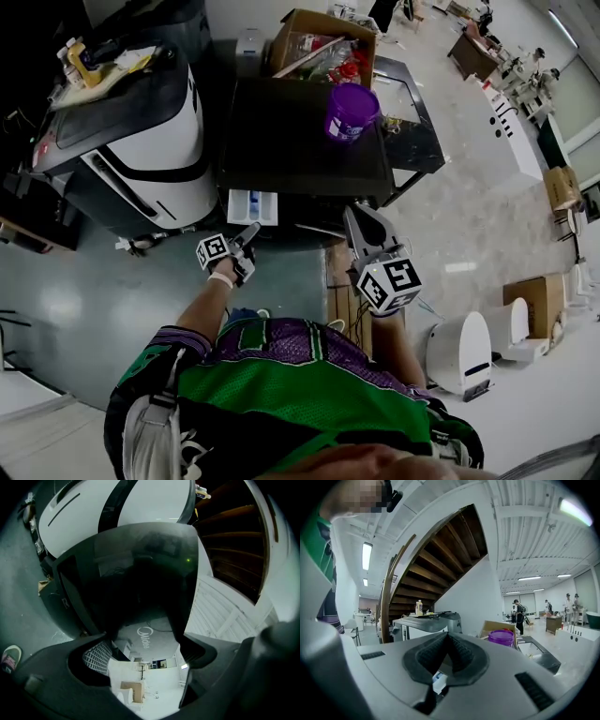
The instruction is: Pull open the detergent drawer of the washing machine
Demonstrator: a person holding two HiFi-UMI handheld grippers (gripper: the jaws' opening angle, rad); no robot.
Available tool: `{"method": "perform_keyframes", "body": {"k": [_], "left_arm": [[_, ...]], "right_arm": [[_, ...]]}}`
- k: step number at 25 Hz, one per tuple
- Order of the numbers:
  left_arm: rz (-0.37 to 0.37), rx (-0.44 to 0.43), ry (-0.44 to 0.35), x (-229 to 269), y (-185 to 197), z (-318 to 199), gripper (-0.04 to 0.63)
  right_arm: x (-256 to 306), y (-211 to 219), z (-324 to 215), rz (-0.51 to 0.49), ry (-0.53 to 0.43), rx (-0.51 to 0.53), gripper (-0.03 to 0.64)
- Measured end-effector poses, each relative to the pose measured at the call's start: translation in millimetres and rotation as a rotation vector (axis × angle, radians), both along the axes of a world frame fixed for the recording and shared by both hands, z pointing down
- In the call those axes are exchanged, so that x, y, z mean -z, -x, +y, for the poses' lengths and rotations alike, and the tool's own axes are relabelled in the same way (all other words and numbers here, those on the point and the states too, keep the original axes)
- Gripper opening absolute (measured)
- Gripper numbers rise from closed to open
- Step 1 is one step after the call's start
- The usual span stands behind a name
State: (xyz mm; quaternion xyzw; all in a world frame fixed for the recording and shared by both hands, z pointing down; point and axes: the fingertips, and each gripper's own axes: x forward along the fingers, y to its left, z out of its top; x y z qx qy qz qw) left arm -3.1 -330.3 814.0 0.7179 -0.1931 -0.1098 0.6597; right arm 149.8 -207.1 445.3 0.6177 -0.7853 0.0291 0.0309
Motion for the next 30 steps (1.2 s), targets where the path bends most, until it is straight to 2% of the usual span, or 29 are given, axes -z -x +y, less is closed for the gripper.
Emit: {"method": "perform_keyframes", "body": {"k": [9, 13, 20, 25, 30], "left_arm": [[-0.005, -0.029, 0.011, -0.1, 5.9, 23.5, 0.446], [-0.019, -0.032, 0.047, -3.1, 9.5, 30.4, 0.439], [-0.002, -0.038, 0.052, -4.0, 9.3, 31.8, 0.433], [0.048, 0.012, 0.066, -2.2, 10.4, 26.2, 0.434], [0.059, 0.056, 0.067, -4.4, 7.7, 16.1, 0.442]], "right_arm": [[2.3, 9.3, 0.0, -0.019, -0.008, 0.016, 0.000], [1.2, 13.3, -0.8, -0.033, -0.015, 0.009, 0.000], [3.4, 17.3, 0.5, -0.042, -0.034, -0.004, 0.000], [2.8, 17.0, 1.3, -0.035, -0.025, -0.009, 0.000], [2.2, 13.7, 2.4, -0.020, -0.016, -0.012, 0.000]]}}
